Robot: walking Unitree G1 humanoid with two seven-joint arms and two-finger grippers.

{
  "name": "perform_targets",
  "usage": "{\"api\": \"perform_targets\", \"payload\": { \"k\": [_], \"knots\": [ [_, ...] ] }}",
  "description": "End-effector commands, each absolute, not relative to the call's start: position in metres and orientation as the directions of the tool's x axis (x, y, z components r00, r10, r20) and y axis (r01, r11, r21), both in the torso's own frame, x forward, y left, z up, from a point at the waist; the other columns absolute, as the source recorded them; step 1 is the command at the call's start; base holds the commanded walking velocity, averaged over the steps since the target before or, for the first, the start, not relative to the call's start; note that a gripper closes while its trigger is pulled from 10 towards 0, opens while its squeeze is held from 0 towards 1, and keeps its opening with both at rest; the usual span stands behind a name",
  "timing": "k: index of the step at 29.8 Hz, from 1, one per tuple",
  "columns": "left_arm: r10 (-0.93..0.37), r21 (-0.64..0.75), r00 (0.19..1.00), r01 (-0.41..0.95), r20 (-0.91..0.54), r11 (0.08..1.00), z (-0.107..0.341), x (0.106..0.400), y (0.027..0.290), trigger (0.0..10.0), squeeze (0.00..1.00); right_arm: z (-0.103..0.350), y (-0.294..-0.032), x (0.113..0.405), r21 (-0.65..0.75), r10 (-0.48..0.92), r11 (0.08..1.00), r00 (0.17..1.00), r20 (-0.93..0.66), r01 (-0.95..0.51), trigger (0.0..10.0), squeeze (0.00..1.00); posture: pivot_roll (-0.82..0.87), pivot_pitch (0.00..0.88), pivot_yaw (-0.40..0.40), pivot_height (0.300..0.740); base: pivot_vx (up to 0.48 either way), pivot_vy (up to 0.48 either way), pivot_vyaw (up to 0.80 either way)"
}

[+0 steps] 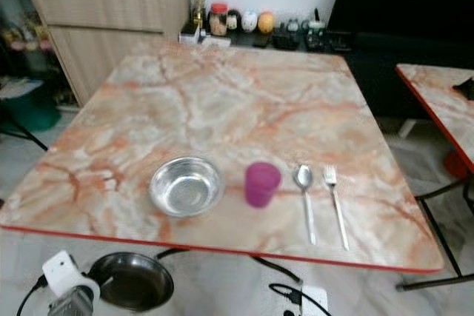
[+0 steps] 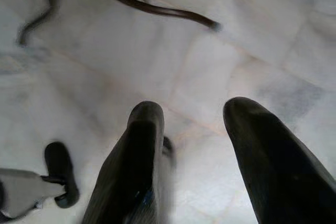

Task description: Setting the table

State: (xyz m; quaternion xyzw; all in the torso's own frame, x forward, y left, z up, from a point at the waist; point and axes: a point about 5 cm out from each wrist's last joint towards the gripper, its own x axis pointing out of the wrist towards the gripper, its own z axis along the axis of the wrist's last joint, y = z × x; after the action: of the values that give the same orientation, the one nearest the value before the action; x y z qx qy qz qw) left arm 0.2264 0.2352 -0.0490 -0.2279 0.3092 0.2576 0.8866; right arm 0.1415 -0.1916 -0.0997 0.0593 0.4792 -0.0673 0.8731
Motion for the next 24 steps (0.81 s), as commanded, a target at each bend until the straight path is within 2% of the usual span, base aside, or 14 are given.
{"api": "perform_targets", "payload": {
  "k": [1,24],
  "knots": [
    [0.316,-0.233,0.669,-0.597,-0.673,0.768,-0.0502,0.2242,0.2369,10.0,0.00,-0.0988,-0.1905,0.1442,0.046,-0.060,0.982,0.539,-0.840,0.181,10.0,0.00,0.02,0.000,-0.035,0.740,0.000,-0.356,0.00],
    [0.296,-0.226,0.672,-0.575,-0.679,0.787,-0.0515,0.2231,0.2357,10.0,0.00,-0.1004,-0.1891,0.1401,0.044,-0.066,0.981,0.534,-0.843,0.190,10.0,0.00,0.00,0.000,-0.023,0.740,0.000,-0.356,0.00]
  ]
}}
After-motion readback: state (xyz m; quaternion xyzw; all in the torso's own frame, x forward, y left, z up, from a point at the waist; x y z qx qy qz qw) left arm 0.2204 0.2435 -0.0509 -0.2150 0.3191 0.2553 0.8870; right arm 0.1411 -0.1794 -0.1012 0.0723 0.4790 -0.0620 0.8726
